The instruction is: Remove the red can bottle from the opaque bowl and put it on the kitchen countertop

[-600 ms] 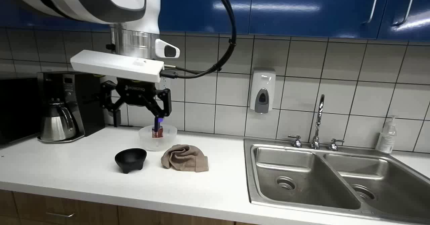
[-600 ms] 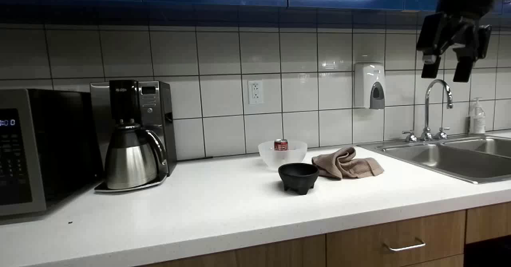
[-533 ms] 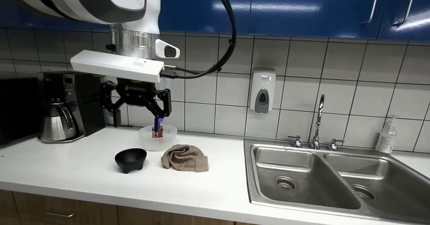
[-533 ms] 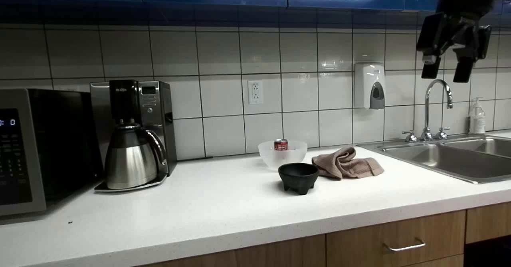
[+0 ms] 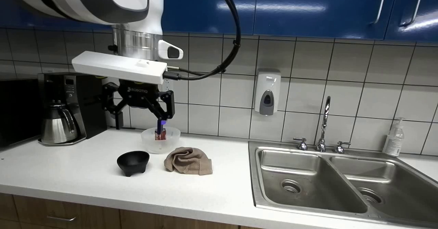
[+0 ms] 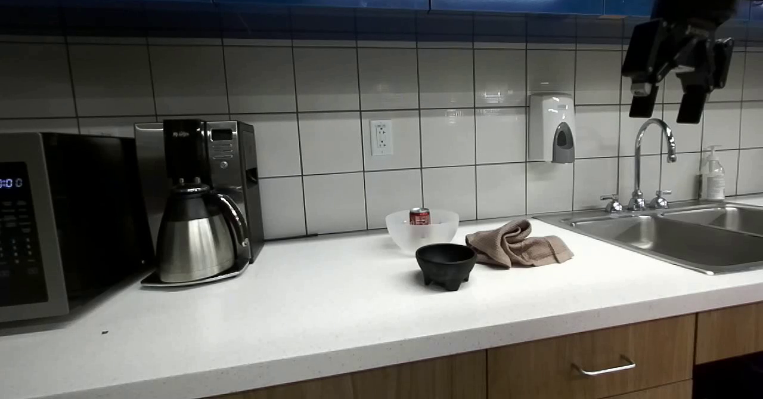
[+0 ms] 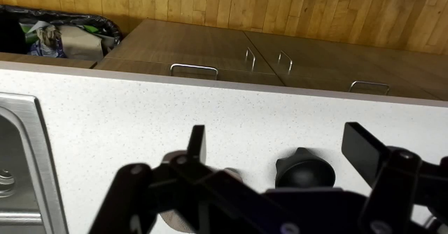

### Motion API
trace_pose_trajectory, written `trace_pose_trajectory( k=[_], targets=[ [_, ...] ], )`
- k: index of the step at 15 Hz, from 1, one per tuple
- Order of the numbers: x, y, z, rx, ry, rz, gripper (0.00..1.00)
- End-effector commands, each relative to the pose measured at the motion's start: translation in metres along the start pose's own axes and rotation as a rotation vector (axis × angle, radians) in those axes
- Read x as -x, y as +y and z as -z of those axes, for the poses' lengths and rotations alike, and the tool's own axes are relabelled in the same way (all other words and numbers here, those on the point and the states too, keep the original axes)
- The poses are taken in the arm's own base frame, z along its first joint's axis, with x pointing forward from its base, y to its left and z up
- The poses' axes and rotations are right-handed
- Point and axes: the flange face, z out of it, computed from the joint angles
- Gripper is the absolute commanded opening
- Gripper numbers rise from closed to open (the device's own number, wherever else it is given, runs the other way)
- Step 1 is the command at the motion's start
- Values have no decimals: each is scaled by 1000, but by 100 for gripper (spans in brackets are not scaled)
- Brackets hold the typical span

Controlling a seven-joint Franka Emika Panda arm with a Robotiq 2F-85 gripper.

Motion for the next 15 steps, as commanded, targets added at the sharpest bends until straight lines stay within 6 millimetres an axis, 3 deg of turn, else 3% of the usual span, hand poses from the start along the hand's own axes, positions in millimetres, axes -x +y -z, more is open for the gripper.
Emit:
trace_pose_trajectory(
  k=[1,8,13,14,15],
  targets=[
    [0,0,1,0,-1,0,100],
    [0,0,1,0,-1,0,100],
    [5,-13,-20,17,8,38,100],
    [4,-15,-24,20,12,44,100],
    [-10,-13,-19,23,16,50,100]
  ],
)
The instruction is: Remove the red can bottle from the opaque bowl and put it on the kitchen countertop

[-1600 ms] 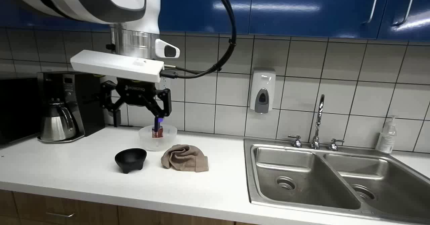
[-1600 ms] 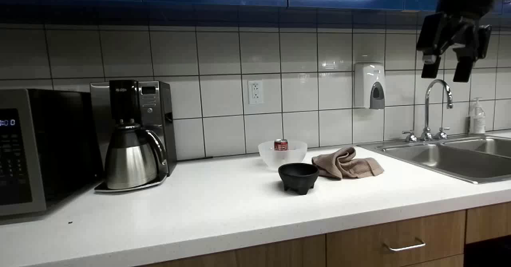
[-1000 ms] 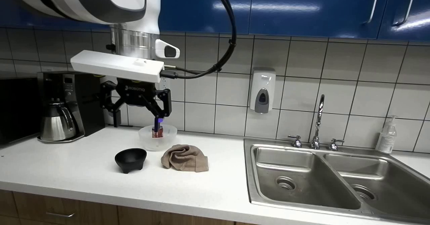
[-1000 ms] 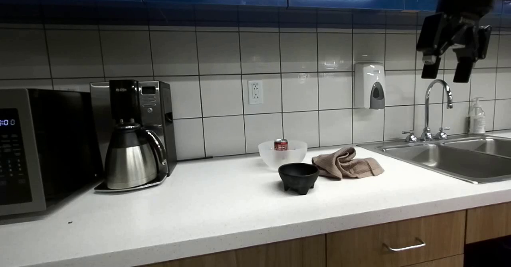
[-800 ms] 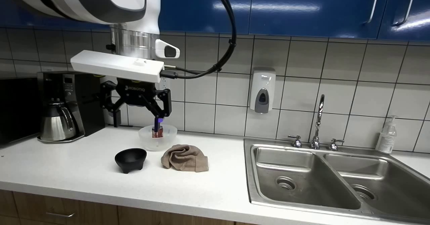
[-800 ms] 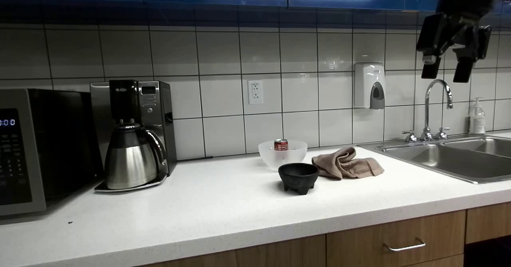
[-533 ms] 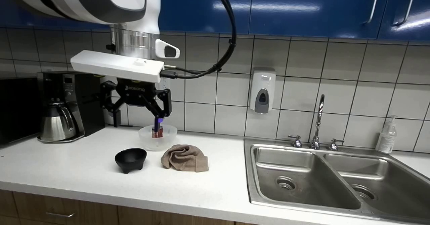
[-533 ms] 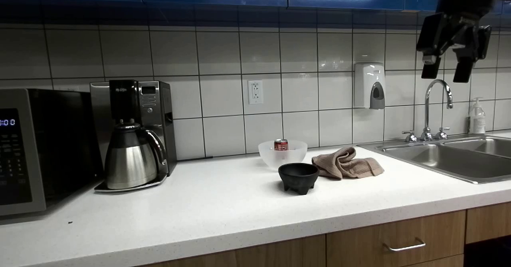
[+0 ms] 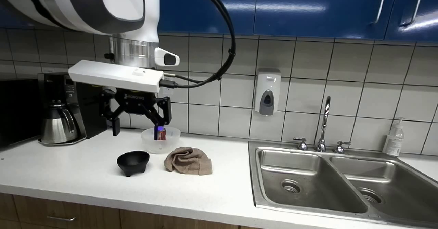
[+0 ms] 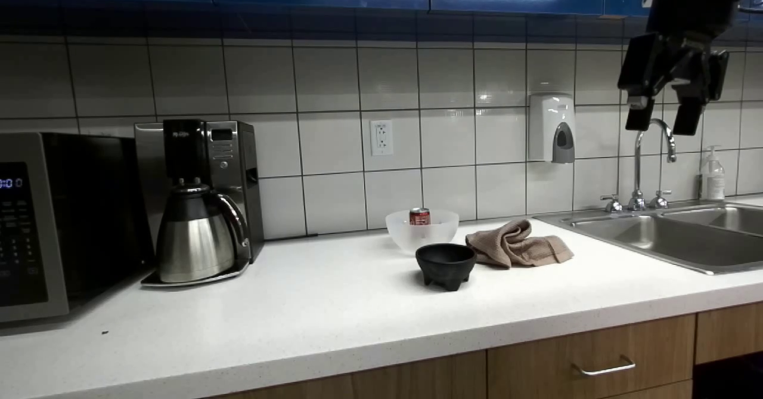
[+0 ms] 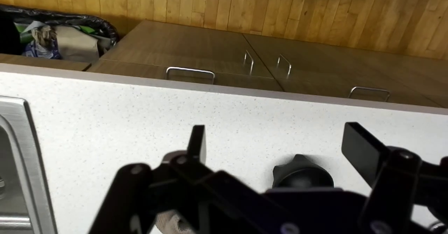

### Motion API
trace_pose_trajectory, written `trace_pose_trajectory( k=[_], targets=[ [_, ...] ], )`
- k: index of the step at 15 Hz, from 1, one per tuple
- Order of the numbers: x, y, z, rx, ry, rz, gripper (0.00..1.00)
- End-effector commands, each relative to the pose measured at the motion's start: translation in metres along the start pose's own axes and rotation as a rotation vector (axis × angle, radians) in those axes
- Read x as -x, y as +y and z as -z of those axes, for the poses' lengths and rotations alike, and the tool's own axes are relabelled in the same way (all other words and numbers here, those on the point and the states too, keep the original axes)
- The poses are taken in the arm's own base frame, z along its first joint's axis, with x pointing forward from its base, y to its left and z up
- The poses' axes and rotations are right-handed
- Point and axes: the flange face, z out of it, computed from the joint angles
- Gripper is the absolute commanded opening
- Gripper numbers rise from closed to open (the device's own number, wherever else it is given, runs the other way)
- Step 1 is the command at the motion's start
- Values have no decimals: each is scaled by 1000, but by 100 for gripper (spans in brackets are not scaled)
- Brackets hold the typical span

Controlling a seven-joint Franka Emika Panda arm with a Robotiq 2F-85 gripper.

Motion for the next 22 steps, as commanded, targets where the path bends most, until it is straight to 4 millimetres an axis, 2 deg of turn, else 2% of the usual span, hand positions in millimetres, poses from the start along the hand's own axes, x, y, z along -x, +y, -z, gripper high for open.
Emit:
trace_pose_trajectory(
  k=[1,5,11,22],
  targets=[
    [-15,-7,-7,26,31,43,100],
    [-34,-16,-22,48,67,72,100],
    [-64,-23,-56,95,121,93,100],
    [-147,-21,-110,140,214,60,100]
  ],
)
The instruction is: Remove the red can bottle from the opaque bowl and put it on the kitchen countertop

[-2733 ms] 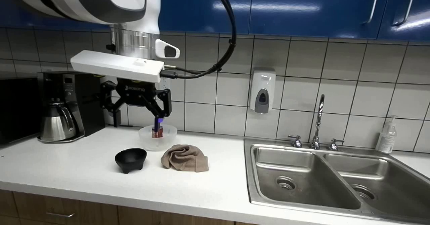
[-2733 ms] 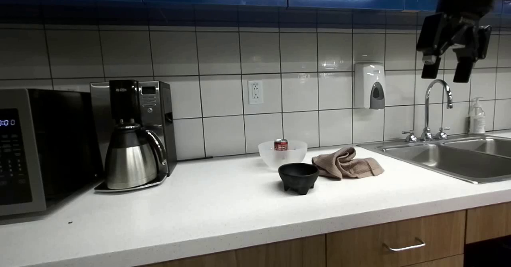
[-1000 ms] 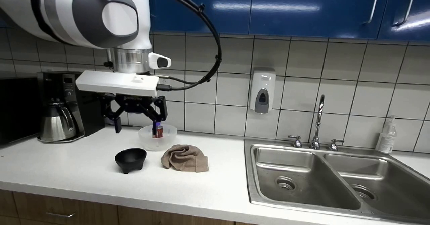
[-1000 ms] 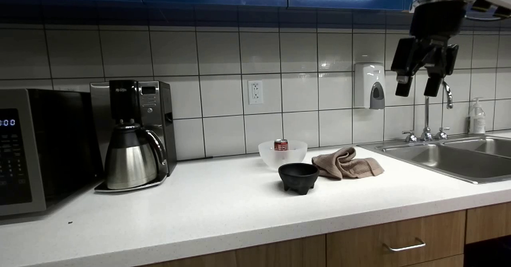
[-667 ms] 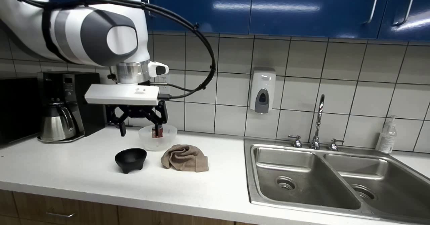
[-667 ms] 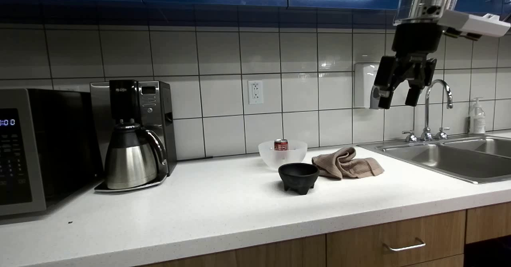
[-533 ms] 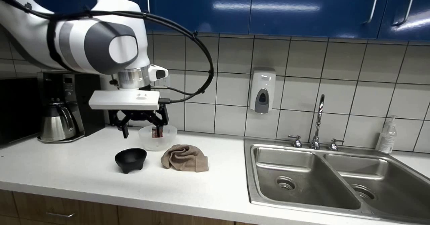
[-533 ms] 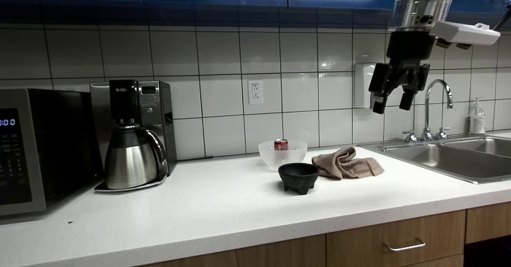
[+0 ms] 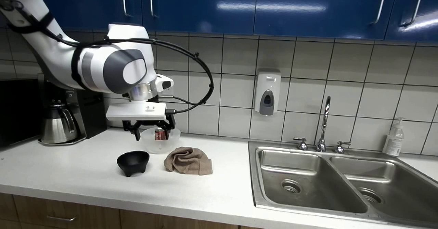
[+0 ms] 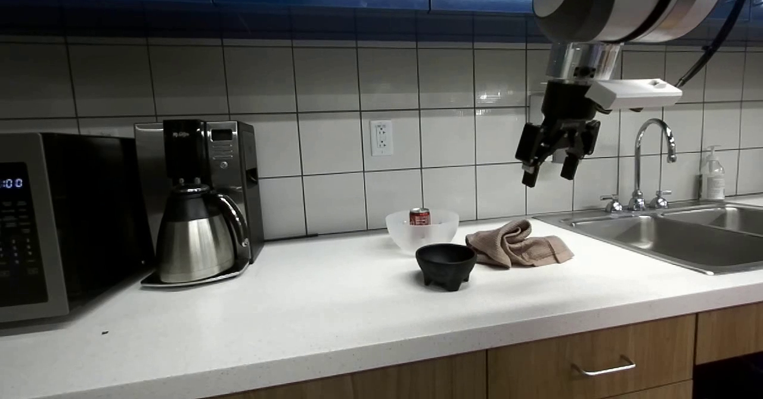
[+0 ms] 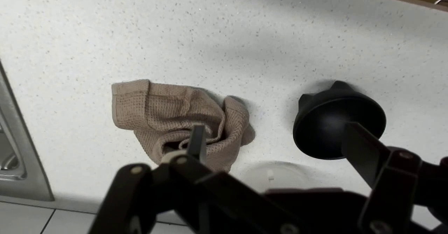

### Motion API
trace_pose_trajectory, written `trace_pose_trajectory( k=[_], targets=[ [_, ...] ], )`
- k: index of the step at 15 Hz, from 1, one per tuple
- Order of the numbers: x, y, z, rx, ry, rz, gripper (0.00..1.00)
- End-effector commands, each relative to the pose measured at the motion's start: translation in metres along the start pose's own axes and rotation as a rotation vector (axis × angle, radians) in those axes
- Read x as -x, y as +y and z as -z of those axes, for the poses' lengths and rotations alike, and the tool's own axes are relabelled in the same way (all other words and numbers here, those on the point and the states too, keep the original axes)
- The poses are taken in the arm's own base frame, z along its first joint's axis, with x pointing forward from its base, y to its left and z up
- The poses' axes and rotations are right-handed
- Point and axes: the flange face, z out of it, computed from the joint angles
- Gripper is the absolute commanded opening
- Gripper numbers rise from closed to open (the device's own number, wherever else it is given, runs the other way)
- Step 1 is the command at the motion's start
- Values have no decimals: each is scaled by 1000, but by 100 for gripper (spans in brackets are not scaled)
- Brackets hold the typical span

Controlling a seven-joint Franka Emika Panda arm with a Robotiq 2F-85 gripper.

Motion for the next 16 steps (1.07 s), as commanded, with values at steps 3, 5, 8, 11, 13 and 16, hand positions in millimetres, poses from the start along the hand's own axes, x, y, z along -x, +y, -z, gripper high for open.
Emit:
trace_pose_trajectory(
  k=[3,5,8,11,13,16],
  targets=[
    [-53,-1,-37,13,17,-31,100],
    [-72,-2,-51,13,12,-40,100],
    [-103,-2,-72,17,4,-56,100],
    [-131,0,-90,25,9,-80,100],
    [-149,1,-101,31,15,-93,100],
    [-173,-3,-115,31,23,-117,100]
  ],
)
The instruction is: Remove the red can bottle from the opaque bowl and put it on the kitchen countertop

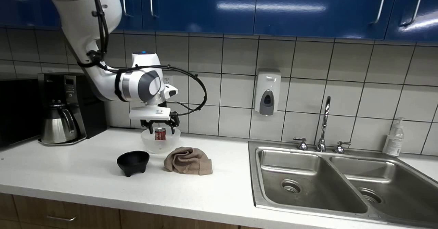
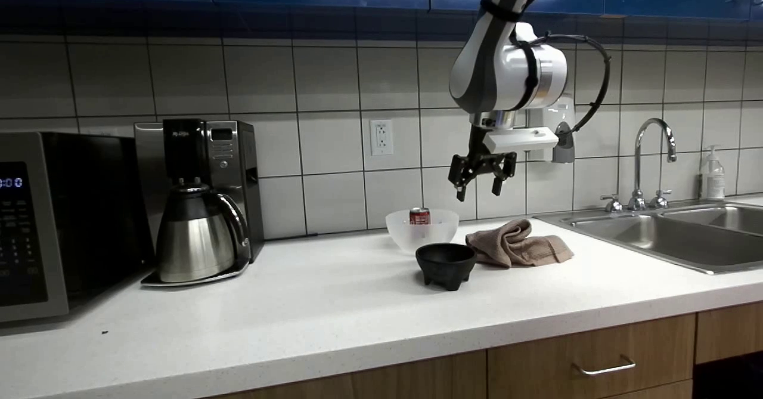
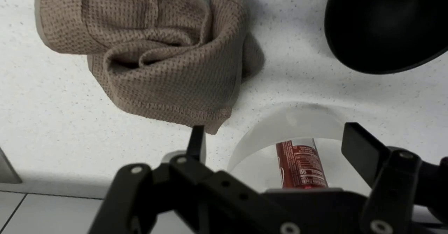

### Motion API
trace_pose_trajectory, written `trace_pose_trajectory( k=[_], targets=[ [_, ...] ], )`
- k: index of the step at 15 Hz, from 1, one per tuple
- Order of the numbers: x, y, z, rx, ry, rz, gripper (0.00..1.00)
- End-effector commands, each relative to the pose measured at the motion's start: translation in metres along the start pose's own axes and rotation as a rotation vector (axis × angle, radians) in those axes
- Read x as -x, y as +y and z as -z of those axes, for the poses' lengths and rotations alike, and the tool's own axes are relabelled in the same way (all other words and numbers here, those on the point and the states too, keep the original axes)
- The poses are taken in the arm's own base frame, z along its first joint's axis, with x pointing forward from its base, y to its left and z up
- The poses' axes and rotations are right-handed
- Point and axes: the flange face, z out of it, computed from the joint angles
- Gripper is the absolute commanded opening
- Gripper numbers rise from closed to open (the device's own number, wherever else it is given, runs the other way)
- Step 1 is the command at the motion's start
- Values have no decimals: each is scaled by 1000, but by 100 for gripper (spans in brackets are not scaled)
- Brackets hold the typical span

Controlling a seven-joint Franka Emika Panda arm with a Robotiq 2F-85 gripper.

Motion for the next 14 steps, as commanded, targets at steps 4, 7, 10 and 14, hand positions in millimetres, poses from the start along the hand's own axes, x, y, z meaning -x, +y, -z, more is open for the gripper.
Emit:
trace_pose_trajectory(
  k=[4,7,10,14],
  targets=[
    [-56,-12,-32,0,-5,-59,100],
    [-76,-18,-45,0,-17,-76,100],
    [-95,-22,-53,-1,-32,-84,100],
    [-115,-28,-64,-2,-61,-94,100]
  ],
)
